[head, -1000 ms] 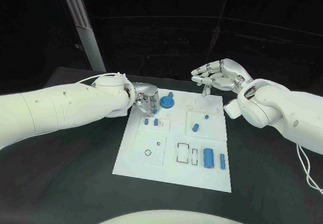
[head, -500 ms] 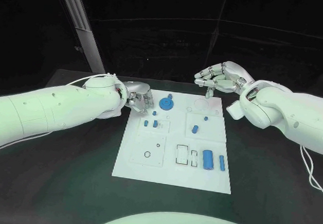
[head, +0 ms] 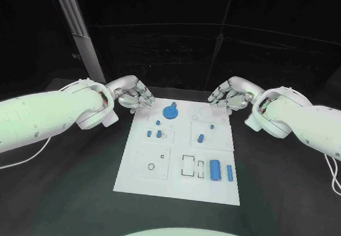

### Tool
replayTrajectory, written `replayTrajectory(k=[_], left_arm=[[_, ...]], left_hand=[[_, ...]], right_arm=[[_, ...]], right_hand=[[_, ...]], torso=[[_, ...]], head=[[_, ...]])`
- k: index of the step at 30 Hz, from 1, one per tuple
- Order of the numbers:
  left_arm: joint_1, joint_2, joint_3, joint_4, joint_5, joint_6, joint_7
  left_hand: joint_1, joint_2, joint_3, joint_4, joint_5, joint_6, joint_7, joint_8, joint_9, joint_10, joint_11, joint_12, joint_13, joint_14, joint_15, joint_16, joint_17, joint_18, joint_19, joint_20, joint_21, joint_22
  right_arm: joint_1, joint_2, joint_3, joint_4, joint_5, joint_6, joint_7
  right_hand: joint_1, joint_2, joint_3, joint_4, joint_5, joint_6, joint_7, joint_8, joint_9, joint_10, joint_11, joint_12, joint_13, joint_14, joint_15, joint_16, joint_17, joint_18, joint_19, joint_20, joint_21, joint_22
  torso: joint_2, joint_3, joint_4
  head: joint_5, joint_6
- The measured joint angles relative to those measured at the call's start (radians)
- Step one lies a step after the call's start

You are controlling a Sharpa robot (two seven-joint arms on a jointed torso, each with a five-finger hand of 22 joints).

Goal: Assemble the parts on the task board

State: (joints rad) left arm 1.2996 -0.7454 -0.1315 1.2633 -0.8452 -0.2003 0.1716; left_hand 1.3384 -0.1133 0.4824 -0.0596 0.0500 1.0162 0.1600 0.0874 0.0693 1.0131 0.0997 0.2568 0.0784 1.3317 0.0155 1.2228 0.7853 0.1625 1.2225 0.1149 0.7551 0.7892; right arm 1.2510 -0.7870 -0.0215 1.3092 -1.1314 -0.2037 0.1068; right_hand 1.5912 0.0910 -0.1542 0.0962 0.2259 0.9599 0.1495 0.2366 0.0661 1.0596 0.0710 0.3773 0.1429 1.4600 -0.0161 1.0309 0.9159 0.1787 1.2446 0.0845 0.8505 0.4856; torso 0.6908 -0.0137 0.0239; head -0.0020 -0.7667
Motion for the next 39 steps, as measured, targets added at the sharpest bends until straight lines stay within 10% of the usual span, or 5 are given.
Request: replayTrajectory(k=[13,39], left_arm=[[-0.005,-0.063,-0.003,0.121,0.678,-0.029,0.248],[-0.007,-0.084,-0.004,0.127,0.838,-0.037,0.301]], left_hand=[[-0.005,0.005,-0.013,0.013,0.0,0.013,-0.005,0.006,0.0,0.015,-0.007,0.061,0.012,-0.049,-0.005,-0.05,-0.103,0.015,-0.025,-0.002,-0.061,-0.045],[-0.004,0.005,-0.016,0.016,0.0,0.02,-0.004,0.01,0.0,0.018,-0.01,0.069,0.014,-0.063,-0.005,-0.065,-0.128,0.015,-0.028,-0.006,-0.065,-0.049]], right_arm=[[-0.046,-0.023,-0.001,0.064,-0.463,0.04,-0.125],[-0.068,-0.008,0.0,0.097,-0.608,0.111,-0.149]], right_hand=[[0.001,-0.033,0.014,0.002,-0.04,0.009,-0.001,-0.069,-0.002,0.009,0.013,-0.124,-0.07,0.007,0.007,0.028,0.028,0.0,-0.004,0.007,0.047,0.052],[0.01,-0.042,0.083,-0.017,-0.063,0.041,0.006,-0.108,0.0,0.032,0.015,-0.174,-0.08,0.007,0.007,0.102,0.1,-0.016,0.019,0.012,0.16,0.186]], torso=[[0.001,-0.0002,0.0004],[0.003,0.001,0.001]], head=[[-0.024,0.009],[-0.018,0.001]])
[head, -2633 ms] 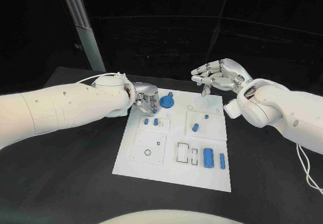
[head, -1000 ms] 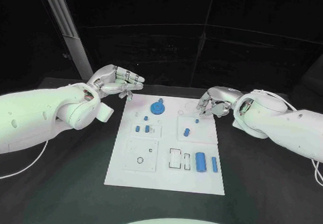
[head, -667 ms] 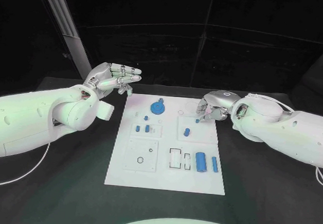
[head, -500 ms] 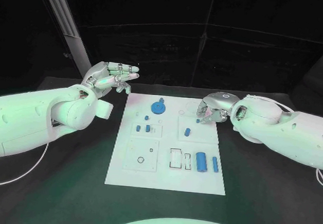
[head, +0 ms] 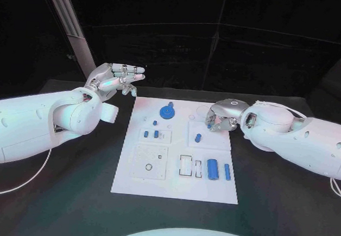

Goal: Assemble the parts on the task board

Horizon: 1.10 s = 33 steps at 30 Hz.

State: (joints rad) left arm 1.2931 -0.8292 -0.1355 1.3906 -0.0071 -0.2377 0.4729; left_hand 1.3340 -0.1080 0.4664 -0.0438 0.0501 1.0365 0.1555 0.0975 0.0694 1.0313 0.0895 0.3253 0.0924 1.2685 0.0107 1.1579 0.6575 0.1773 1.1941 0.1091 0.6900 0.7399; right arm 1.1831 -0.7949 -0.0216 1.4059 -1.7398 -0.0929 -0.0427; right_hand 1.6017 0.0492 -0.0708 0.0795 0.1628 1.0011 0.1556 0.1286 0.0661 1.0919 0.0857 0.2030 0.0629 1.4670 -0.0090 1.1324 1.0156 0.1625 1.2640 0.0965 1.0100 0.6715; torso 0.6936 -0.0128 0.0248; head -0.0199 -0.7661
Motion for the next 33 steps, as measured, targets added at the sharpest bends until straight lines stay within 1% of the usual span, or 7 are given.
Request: replayTrajectory(k=[11,13,19,26,30,31,33], left_arm=[[0.0,0.001,0.0,-0.004,0.005,-0.001,0.0],[0.0,0.002,0.0,-0.005,0.005,-0.001,0.0],[0.0,0.002,0.0,-0.006,0.006,-0.001,0.0],[0.0,0.003,0.0,-0.008,0.006,-0.002,-0.001],[0.0,0.002,0.0,-0.009,0.007,-0.002,-0.001],[0.0,0.002,0.0,-0.009,0.007,-0.002,-0.002],[0.0,0.002,0.0,-0.01,0.007,-0.002,-0.002]], left_hand=[[0.005,0.004,0.0,0.0,0.0,0.0,0.0,0.0,0.0,0.0,0.0,0.004,0.0,-0.002,-0.002,0.0,-0.009,0.0,0.0,0.0,-0.004,-0.001],[0.005,0.004,0.0,0.0,0.0,0.0,0.0,0.0,0.0,0.0,0.0,0.004,0.0,-0.004,-0.004,0.0,-0.009,0.0,0.0,0.0,-0.004,-0.002],[0.005,0.004,0.0,0.0,0.0,0.0,0.0,0.0,0.0,0.0,0.0,0.004,0.0,-0.004,-0.004,-0.004,-0.012,0.0,0.0,0.0,-0.004,-0.002],[0.005,0.004,0.0,0.0,0.0,0.0,0.0,0.0,0.0,0.0,0.0,0.008,0.0,-0.004,-0.004,-0.004,-0.015,0.0,0.0,0.0,-0.008,-0.003],[0.005,0.004,-0.003,-0.003,0.0,0.0,0.0,0.0,0.0,0.0,0.0,0.008,0.0,-0.007,0.0,-0.004,-0.018,0.0,0.0,0.0,-0.008,-0.003],[0.005,0.004,-0.003,-0.003,0.0,0.0,0.0,0.0,0.0,0.0,0.0,0.008,0.0,-0.007,0.0,-0.006,-0.018,0.0,0.0,0.0,-0.008,-0.003],[0.005,0.004,-0.003,-0.003,0.0,0.0,0.0,0.0,0.0,0.0,0.0,0.008,0.0,-0.007,0.0,-0.008,-0.019,0.0,0.0,0.0,-0.008,-0.004]], right_arm=[[0.0,0.008,0.002,-0.001,-0.002,0.01,0.002],[0.0,0.009,0.003,-0.001,-0.002,0.013,0.002],[0.0,0.012,0.005,-0.002,-0.004,0.024,0.0],[0.0,0.014,0.006,0.0,-0.013,0.028,-0.005],[-0.002,0.014,0.005,0.004,-0.02,0.022,-0.009],[-0.003,0.013,0.005,0.006,-0.022,0.019,-0.01],[-0.005,0.011,0.004,0.009,-0.024,0.012,-0.012]], right_hand=[[0.008,0.008,0.089,-0.007,-0.035,0.045,-0.006,-0.013,0.002,0.045,-0.006,-0.027,-0.001,0.0,0.0,0.044,0.04,0.0,0.018,-0.004,0.069,0.086],[0.008,0.008,0.106,-0.01,-0.039,0.054,-0.006,-0.013,0.002,0.056,-0.009,-0.027,0.0,0.0,0.0,0.053,0.048,-0.016,0.021,0.0,0.081,0.102],[0.008,0.008,0.17,-0.018,-0.049,0.08,-0.013,-0.021,0.002,0.081,-0.013,-0.042,0.0,0.0,0.0,0.07,0.063,-0.016,0.032,-0.004,0.116,0.146],[-0.018,-0.018,0.287,-0.038,-0.072,0.107,-0.015,-0.034,0.002,0.109,-0.016,-0.062,0.0,0.0,0.0,0.082,0.07,-0.016,0.032,-0.004,0.142,0.179],[-0.059,-0.059,0.399,-0.06,-0.075,0.118,-0.015,-0.046,0.003,0.119,-0.014,-0.078,0.002,0.0,0.0,0.09,0.07,-0.016,0.032,-0.004,0.155,0.192],[-0.079,-0.078,0.443,-0.069,-0.075,0.123,-0.013,-0.052,0.003,0.125,-0.01,-0.084,0.003,0.0,0.0,0.094,0.07,-0.016,0.032,-0.004,0.161,0.197],[-0.105,-0.09,0.487,-0.081,-0.075,0.127,-0.012,-0.056,0.004,0.131,-0.012,-0.087,0.006,0.0,0.0,0.096,0.069,-0.015,0.032,-0.004,0.166,0.202]], torso=[[0.0,0.0001,-0.0001],[0.0,0.0,-0.0002],[0.0,0.0,-0.0007],[0.0,-0.0004,-0.0008],[-0.001,-0.0004,-0.0008],[-0.001,-0.0004,-0.0008],[-0.001,-0.0004,-0.0009]], head=[[0.0,-0.005],[0.0,-0.005],[0.0,-0.008],[-0.002,-0.01],[-0.002,-0.01],[-0.002,-0.01],[-0.002,-0.01]])
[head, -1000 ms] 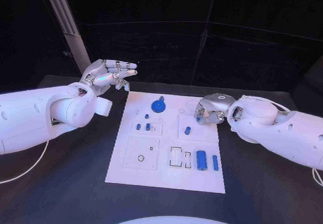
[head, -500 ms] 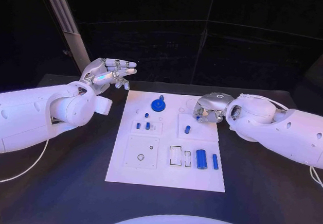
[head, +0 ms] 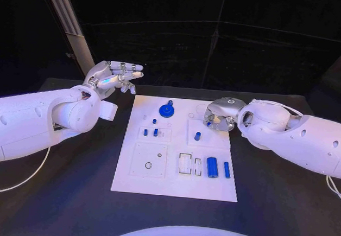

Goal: Assemble the parts on the task board

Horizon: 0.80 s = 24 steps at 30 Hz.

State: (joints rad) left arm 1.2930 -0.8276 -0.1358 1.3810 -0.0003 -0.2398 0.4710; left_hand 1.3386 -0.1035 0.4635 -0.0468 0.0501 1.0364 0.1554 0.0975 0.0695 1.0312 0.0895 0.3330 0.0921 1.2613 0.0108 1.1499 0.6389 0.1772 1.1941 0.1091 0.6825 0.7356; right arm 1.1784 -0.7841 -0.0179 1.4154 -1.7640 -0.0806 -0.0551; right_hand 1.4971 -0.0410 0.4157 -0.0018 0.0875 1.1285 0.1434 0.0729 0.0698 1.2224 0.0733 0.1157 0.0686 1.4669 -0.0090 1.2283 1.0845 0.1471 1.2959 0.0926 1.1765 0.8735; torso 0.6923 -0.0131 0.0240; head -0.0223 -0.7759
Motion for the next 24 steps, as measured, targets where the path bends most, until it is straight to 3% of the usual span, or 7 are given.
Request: replayTrajectory(k=[9,24], left_arm=[[0.0,0.0,0.0,-0.014,0.0,0.0,-0.002],[0.001,-0.004,0.0,-0.035,0.001,-0.001,-0.004]], left_hand=[[0.0,0.0,0.0,0.0,0.0,0.0,0.0,0.0,0.0,-0.004,0.004,0.0,0.0,0.0,0.0,0.0,-0.002,0.0,0.0,0.0,0.0,0.0],[0.0,0.0,0.0,0.0,0.0,0.0,0.0,0.0,0.0,-0.004,0.004,0.0,0.0,0.0,0.0,0.0,-0.004,0.0,0.0,0.0,-0.004,-0.002]], right_arm=[[-0.005,-0.022,-0.003,0.019,0.004,-0.042,0.0],[-0.004,-0.073,-0.002,0.055,0.078,-0.11,0.027]], right_hand=[[-0.036,-0.018,0.065,-0.021,0.0,0.002,-0.002,-0.003,-0.001,0.004,-0.004,-0.006,0.0,0.0,0.0,0.005,0.0,0.0,0.0,0.0,0.012,0.015],[-0.048,-0.022,0.084,-0.032,0.006,0.001,-0.002,-0.004,-0.001,0.004,-0.004,-0.009,0.0,0.0,0.0,0.009,0.002,0.0,0.0,0.0,0.016,0.019]], torso=[[-0.001,-0.0002,-0.0001],[-0.001,-0.0005,-0.0001]], head=[[-0.002,0.005],[-0.004,0.013]])
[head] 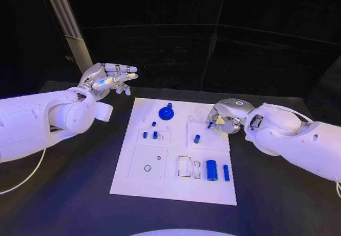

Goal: Assemble the parts on the task board

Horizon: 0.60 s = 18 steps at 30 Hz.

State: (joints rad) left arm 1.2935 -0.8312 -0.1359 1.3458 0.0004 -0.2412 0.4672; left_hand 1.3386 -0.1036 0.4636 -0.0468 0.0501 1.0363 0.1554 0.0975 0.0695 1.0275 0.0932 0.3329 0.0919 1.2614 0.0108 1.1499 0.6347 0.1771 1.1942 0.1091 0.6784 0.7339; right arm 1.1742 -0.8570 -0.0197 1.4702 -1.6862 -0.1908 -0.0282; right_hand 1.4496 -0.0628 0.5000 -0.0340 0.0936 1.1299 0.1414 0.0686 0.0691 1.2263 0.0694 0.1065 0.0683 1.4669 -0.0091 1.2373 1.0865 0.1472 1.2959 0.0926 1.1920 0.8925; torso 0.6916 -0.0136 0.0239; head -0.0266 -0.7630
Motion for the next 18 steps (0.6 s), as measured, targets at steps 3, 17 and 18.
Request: replayTrajectory(k=[3,17,18], left_arm=[[0.0,-0.001,0.0,-0.001,0.0,-0.001,0.0],[0.001,-0.001,0.0,0.004,0.0,-0.003,0.0],[0.001,-0.001,0.0,0.005,0.0,-0.003,0.0]], left_hand=[[0.0,0.0,0.0,0.0,0.0,0.0,0.0,0.0,0.0,0.0,0.0,0.0,0.0,0.0,0.0,0.0,0.0,0.0,0.0,0.0,0.0,0.0],[0.006,0.006,0.0,0.0,0.0,0.0,0.0,0.0,0.0,-0.005,0.002,0.004,0.0,-0.004,-0.004,0.0,-0.002,0.0,0.0,0.0,0.0,-0.001],[0.006,0.006,0.0,0.0,0.0,0.0,0.0,0.0,0.0,-0.007,0.001,0.004,0.0,-0.004,-0.004,0.0,-0.002,0.0,0.0,0.0,0.0,-0.001]], right_arm=[[0.0,-0.02,0.004,0.031,0.023,-0.008,0.004],[0.003,-0.017,0.027,0.188,0.097,-0.064,0.02],[0.003,-0.007,0.027,0.194,0.097,-0.067,0.02]], right_hand=[[-0.004,-0.004,0.0,0.0,0.0,0.0,0.0,0.0,0.0,0.0,0.0,0.0,0.0,0.0,0.0,0.004,0.001,0.0,0.0,0.0,0.0,0.0],[-0.008,-0.008,0.01,-0.005,0.0,0.0,0.0,0.0,0.0,0.0,0.0,-0.004,0.0,0.0,0.0,0.004,0.003,0.0,0.0,0.0,0.0,0.003],[-0.008,-0.008,0.01,-0.005,0.0,0.0,0.0,0.0,0.0,0.0,0.0,-0.004,0.0,0.0,0.0,0.004,0.003,0.0,0.0,0.0,0.0,0.003]], torso=[[0.0,0.0,0.0],[0.001,-0.0008,0.0012],[0.001,-0.0008,0.0013]], head=[[0.0,0.0],[0.013,-0.005],[0.016,-0.005]])
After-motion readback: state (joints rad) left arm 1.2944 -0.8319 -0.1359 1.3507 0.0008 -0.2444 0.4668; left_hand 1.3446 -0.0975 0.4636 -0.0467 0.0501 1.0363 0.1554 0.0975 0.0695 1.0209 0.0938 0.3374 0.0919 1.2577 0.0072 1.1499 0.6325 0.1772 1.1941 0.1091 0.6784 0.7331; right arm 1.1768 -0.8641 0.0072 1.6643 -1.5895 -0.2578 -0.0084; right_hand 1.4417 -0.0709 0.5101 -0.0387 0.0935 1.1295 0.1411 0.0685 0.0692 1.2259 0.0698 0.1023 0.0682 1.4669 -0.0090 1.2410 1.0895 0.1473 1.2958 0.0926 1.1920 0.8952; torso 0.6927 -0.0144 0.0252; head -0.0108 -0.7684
